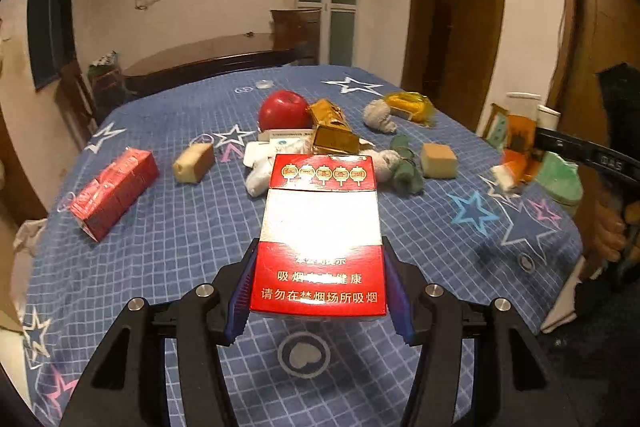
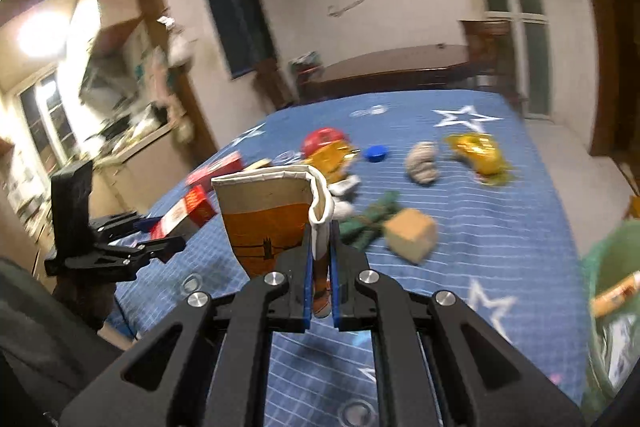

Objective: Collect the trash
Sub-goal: 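Carry the cigarette pack and paper cup to the green bin and release both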

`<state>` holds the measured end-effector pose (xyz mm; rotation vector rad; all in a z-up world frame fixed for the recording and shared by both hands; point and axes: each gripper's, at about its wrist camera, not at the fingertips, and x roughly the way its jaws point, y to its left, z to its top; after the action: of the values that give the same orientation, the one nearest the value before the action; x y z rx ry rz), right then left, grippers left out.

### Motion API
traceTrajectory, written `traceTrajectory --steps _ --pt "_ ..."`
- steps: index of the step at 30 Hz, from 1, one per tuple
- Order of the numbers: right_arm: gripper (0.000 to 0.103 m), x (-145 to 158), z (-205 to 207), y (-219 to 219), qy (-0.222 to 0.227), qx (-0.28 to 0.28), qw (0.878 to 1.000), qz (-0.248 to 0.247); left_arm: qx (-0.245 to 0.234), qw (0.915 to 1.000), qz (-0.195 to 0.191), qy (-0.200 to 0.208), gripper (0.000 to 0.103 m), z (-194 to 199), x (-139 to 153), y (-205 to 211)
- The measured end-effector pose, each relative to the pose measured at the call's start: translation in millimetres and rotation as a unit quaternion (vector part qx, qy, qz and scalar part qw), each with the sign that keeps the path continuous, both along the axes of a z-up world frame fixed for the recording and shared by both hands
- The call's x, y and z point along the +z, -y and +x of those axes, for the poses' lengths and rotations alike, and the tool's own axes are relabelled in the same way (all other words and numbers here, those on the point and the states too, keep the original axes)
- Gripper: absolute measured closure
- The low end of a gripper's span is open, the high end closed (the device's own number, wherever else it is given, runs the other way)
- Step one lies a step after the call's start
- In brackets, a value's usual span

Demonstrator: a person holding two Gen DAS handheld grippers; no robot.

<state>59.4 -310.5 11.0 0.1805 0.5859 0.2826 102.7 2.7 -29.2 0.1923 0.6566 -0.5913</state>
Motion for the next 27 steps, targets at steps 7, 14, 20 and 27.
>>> traceTrajectory --steps 7,14,20,27 --pt "0.098 5 -7 -4 0.013 -0.053 0.997 -0.054 0.042 0.9979 0.040 0.027 0.045 2 10 38" --pt "0.098 6 -9 -5 0.024 -0.087 0.991 -0.101 0.088 0.9918 0.078 0.051 0.045 6 10 82" --pt "0.098 5 -16 7 0.031 -0.117 0.985 -0.119 0.106 0.9890 0.086 0.059 0.045 12 13 103" --pt "0.098 5 -23 19 0.033 -0.137 0.983 -0.120 0.110 0.9870 0.095 0.068 0.045 12 14 118"
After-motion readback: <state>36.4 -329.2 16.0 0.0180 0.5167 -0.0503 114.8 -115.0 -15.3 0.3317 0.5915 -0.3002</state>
